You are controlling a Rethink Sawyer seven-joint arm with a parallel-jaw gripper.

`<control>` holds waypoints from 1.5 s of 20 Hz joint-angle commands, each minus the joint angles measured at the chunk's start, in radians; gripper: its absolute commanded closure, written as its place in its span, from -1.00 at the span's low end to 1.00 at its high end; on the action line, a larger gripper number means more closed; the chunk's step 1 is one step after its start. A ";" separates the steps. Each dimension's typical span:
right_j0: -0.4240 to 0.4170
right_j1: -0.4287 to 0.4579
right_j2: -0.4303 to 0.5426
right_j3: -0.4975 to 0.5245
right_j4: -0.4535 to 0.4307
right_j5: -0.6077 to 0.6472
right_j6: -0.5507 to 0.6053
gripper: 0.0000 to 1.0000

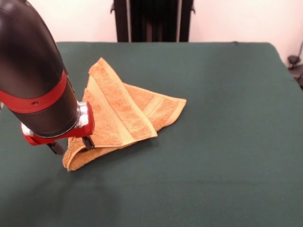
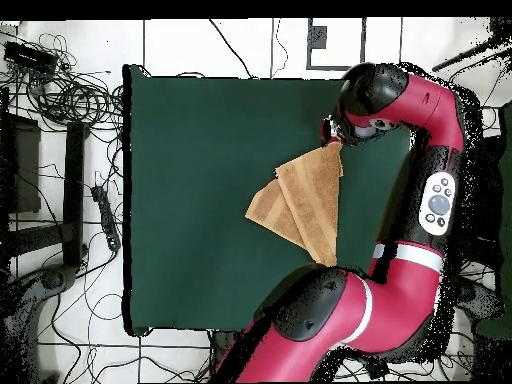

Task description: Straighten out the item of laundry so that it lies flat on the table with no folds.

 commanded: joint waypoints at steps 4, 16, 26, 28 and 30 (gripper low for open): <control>0.032 0.003 0.003 0.194 0.042 -0.099 0.119 -1.00; 0.030 0.025 0.000 0.205 0.053 -0.161 0.098 -1.00; 0.045 0.021 -0.035 0.127 -0.010 -0.087 -0.012 -1.00; 0.042 0.013 -0.040 0.125 -0.010 -0.076 -0.029 -1.00; 0.037 0.003 -0.048 0.151 0.000 -0.097 -0.029 -1.00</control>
